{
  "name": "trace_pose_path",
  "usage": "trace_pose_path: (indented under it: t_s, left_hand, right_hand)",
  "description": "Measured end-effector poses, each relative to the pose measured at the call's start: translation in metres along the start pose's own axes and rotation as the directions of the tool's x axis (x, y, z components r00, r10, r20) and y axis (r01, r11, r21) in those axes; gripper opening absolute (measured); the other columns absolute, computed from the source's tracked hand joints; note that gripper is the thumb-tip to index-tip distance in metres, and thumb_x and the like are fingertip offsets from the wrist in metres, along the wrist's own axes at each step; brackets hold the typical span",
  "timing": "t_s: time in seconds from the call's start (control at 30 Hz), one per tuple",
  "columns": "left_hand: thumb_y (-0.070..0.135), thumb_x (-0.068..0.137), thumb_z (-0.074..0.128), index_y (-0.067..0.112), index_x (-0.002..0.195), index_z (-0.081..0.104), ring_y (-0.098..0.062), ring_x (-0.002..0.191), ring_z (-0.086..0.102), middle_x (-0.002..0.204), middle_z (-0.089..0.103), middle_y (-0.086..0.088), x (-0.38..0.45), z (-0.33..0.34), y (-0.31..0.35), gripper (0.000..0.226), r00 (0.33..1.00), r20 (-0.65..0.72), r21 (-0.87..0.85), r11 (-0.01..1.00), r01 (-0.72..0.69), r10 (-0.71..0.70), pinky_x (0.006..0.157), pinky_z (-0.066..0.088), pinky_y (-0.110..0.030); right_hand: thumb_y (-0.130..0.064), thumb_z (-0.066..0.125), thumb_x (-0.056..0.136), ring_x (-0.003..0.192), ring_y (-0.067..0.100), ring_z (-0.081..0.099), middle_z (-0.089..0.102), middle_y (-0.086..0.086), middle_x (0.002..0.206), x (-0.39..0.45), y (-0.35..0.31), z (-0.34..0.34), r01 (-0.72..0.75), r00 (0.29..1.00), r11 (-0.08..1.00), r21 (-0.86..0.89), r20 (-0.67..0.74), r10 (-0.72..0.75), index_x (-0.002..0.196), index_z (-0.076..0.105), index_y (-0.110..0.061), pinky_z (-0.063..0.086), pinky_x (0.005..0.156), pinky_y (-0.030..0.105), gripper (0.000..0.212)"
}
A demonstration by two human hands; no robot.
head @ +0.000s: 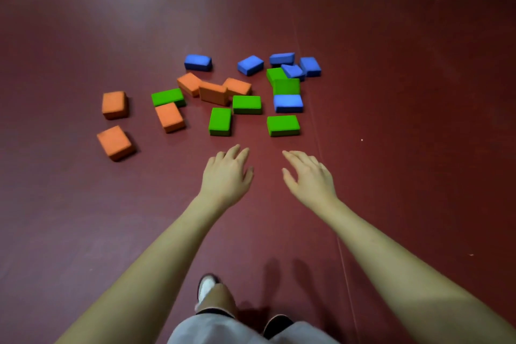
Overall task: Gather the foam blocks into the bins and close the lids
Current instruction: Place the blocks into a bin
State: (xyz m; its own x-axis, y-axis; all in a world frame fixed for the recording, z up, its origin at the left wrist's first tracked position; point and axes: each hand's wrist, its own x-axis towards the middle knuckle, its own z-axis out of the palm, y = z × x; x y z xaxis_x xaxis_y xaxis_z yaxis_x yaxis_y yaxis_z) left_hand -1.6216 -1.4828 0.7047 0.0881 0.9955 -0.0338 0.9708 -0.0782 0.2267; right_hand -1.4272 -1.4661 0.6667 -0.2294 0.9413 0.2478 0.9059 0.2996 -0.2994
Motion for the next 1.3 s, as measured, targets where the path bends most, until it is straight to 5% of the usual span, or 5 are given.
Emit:
trace_pose_path:
  t_s: [0.5,0.83,1.3]
  left_hand:
    - [0.038,0.097,0.044,0.019,0.144,0.040,-0.032,0.124,0.044,0.151,0.037,-0.004,0.325,-0.038,-0.078,0.051,0.994,-0.017,-0.003,0.995,-0.103,0.103,0.098,0.034,-0.036]
    - [0.037,0.097,0.045,0.019,0.144,0.040,-0.032,0.126,0.045,0.151,0.037,-0.007,0.497,-0.014,-0.068,0.050,0.987,0.069,-0.026,0.989,-0.143,0.144,0.100,0.033,-0.036]
    - [0.039,0.097,0.045,0.018,0.144,0.040,-0.034,0.125,0.045,0.151,0.037,-0.007,0.738,0.043,-0.036,0.052,0.988,0.141,-0.005,0.998,0.064,-0.063,0.098,0.035,-0.037]
  right_hand:
    - [-0.026,0.058,0.082,0.096,0.031,0.064,0.066,0.004,0.119,0.301,0.047,0.056,-0.103,0.990,0.994,-0.042,-0.101,0.098,0.123,0.064,-0.011,0.050,0.074,0.039,0.044]
    - [-0.028,0.056,0.081,0.094,0.031,0.064,0.066,0.004,0.118,0.442,0.129,0.092,-0.139,0.989,0.988,-0.071,-0.062,0.134,0.124,0.064,-0.012,0.051,0.074,0.038,0.047]
    - [-0.030,0.062,0.073,0.077,0.026,0.067,0.071,0.003,0.099,0.664,0.289,0.153,0.056,0.994,0.995,-0.087,0.096,-0.048,0.109,0.070,-0.012,0.053,0.062,0.031,0.042]
